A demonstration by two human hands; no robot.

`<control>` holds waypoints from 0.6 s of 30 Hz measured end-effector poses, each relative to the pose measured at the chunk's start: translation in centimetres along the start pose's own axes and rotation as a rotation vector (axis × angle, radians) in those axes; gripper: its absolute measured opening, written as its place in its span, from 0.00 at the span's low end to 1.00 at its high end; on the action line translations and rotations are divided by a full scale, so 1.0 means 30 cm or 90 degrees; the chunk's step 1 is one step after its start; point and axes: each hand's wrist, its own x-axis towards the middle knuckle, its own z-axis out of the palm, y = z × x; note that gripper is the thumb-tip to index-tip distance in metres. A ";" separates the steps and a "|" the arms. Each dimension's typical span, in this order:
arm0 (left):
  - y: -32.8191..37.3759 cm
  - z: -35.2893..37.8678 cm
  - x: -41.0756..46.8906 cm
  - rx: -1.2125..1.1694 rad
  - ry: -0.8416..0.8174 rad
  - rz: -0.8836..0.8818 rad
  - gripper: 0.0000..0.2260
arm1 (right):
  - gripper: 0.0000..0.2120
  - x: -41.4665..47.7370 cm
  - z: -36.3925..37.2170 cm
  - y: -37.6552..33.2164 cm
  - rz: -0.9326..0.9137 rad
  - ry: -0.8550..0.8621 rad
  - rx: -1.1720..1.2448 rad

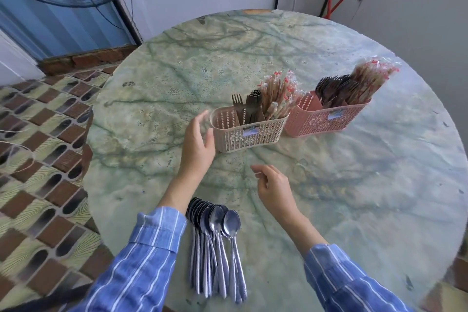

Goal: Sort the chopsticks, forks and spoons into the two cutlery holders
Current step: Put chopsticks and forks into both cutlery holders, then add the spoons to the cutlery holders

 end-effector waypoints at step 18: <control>-0.123 -0.061 -0.579 0.158 -0.184 -0.457 0.49 | 0.18 -0.242 0.115 -0.022 0.215 -0.254 0.013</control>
